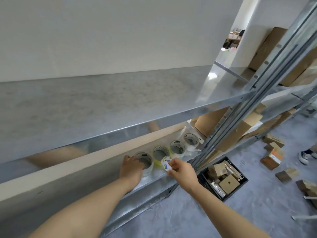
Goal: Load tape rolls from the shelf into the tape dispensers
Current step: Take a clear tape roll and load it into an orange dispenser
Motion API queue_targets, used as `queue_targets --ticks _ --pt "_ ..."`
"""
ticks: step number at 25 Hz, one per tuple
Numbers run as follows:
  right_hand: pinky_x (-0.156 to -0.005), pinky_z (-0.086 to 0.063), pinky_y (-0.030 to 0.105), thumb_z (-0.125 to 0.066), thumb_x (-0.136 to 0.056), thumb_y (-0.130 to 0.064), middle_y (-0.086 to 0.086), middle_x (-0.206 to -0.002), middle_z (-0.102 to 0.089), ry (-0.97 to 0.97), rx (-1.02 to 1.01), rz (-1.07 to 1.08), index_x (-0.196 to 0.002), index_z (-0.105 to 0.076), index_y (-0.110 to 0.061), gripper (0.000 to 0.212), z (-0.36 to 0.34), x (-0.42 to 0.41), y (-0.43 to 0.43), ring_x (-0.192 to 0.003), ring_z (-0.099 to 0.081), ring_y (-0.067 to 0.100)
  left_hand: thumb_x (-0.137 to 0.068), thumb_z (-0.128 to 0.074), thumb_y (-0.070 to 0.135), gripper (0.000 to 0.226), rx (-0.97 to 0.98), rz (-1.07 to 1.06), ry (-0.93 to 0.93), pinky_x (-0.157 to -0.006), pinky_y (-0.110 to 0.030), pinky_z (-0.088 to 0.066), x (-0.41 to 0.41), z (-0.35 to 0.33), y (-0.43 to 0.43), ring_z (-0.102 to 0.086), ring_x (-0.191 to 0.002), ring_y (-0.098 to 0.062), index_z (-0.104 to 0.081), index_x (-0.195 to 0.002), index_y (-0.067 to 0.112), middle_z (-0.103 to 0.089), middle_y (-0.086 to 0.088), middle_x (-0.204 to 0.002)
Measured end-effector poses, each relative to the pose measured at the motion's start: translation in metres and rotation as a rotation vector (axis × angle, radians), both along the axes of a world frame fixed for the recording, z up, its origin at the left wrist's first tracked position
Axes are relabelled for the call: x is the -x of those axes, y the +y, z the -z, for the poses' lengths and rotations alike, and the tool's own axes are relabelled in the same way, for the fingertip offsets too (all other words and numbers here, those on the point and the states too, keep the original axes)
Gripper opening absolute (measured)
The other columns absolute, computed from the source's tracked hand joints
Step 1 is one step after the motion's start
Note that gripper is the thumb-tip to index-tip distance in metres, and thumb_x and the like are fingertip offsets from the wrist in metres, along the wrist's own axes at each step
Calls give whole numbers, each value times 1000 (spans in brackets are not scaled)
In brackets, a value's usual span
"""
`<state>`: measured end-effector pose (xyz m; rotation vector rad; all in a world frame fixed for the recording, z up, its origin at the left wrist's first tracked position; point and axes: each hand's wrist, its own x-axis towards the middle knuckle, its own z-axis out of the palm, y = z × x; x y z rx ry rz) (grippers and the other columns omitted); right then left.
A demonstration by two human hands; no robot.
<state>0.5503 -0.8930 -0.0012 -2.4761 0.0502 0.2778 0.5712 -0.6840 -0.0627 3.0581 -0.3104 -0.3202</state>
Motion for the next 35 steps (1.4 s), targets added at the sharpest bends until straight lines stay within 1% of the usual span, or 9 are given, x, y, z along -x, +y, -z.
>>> queue_targets --ticks 4,10,15,19,22,26,29,32,35 --pt "-54 -40 32 -60 -79 -23 0 -73 -62 -115 145 -252 -79 -45 -24 15 5 -18 20 -69 -57 24 -88 -50 23 34 69 -181 -4 -116 -40 -12 18 -13 34 -48 -126 -17 -62 -118 33 -64 4 -122" --pt "-59 -35 31 -48 -86 -24 11 -96 -69 -215 522 -739 -99 -60 -18 18 38 -28 79 -87 -63 35 -89 -42 28 32 108 -652 27 -110 -37 -18 93 -40 107 -54 -119 -14 -62 -112 35 -65 8 -125" --pt "-61 -38 27 -51 -87 -25 8 -100 -71 -199 696 -890 -91 -59 -21 9 68 -31 92 -92 -67 29 -91 -43 32 27 188 -929 -43 -102 -38 -26 167 -77 142 -57 -115 -19 -64 -109 33 -69 4 -117" --pt "-50 -42 28 -79 -57 -32 3 -69 -64 -378 589 -944 -74 -58 -19 30 63 -32 107 -61 -64 28 -89 -51 36 22 275 -1118 -115 -94 -35 -27 216 -100 152 -59 -114 -16 -66 -105 33 -71 6 -111" --pt "-69 -46 33 -66 -78 -33 3 -104 -62 -415 262 -1112 -106 -59 -21 31 30 -11 158 -94 -61 25 -87 -53 35 8 311 -1202 -159 -86 -33 -23 248 -111 151 -60 -108 -15 -61 -88 34 -68 7 -96" --pt "-103 -38 33 -66 -81 -36 -1 -138 -50 -512 -163 -1442 -136 -46 -22 60 -24 63 244 -126 -46 18 -87 -51 36 25 162 -1132 -128 -92 -36 -24 291 -127 140 -57 -112 -17 -66 -105 27 -68 2 -109" --pt "-111 -24 36 -68 -79 -43 -2 -140 -51 -436 -163 -1688 -137 -47 -25 64 -51 130 284 -136 -36 15 -88 -52 36 28 11 -1071 -101 -97 -39 -26 324 -138 135 -57 -112 -19 -65 -112 31 -68 0 -107" --pt "-110 -25 39 -64 -82 -45 -9 -120 -64 -417 -135 -1775 -120 -57 -29 42 -61 180 305 -115 -53 12 -88 -50 35 25 -70 -1066 -116 -95 -40 -27 359 -146 145 -57 -106 -20 -67 -105 28 -67 -1 -100" --pt "-102 -32 31 -61 -85 -42 -10 -115 -66 -319 -150 -1724 -117 -57 -26 35 -62 215 328 -106 -56 12 -84 -54 36 23 -83 -1126 -160 -96 -39 -28 392 -153 166 -56 -105 -16 -67 -103 32 -65 3 -100"
